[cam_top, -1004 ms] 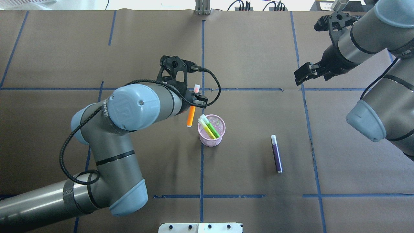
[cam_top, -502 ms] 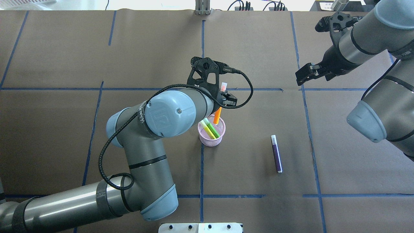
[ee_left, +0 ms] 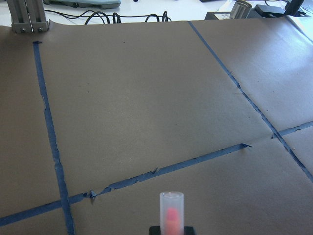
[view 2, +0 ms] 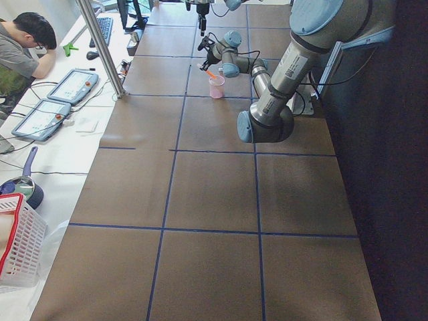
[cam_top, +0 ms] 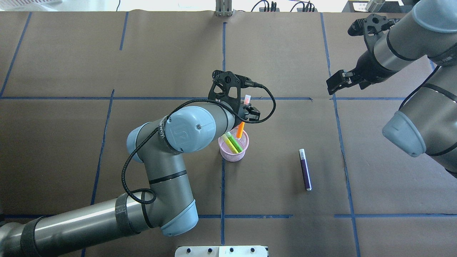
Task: Collect pens into pen holder
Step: 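Lift the orange marker with the left gripper and move it over the pen cup, then lower the orange marker into the pen cup and open the left gripper, then raise the left gripper away while the right gripper grasps the purple marker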
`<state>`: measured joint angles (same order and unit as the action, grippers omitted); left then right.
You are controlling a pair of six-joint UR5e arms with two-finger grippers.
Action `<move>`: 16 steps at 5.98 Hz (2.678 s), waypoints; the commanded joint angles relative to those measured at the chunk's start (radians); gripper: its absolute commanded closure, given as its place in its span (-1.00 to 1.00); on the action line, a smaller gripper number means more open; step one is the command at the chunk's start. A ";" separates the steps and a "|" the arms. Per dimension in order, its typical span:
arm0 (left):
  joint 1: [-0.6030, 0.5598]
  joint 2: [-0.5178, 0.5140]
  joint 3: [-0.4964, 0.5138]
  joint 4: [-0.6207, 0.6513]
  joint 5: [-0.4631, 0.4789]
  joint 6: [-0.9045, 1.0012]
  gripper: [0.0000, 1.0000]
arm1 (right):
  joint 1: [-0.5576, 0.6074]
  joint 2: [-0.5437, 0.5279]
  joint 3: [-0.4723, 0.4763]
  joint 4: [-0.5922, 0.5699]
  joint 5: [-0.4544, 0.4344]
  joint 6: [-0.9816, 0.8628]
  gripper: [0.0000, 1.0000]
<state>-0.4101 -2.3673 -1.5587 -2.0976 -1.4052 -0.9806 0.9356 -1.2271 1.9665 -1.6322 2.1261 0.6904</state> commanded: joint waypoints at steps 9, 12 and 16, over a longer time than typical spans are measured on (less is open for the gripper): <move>0.050 0.057 -0.038 -0.111 -0.001 0.108 -0.52 | 0.000 0.000 -0.001 0.000 0.000 0.000 -1.00; 0.041 0.057 -0.098 -0.061 -0.050 0.108 -0.98 | -0.001 0.003 -0.003 0.000 0.005 -0.005 -1.00; -0.148 0.059 -0.281 0.506 -0.362 0.108 -0.99 | -0.004 -0.002 -0.003 -0.002 0.009 0.003 -1.00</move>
<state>-0.5019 -2.3096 -1.8224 -1.7028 -1.6634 -0.8718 0.9321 -1.2277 1.9635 -1.6336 2.1348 0.6918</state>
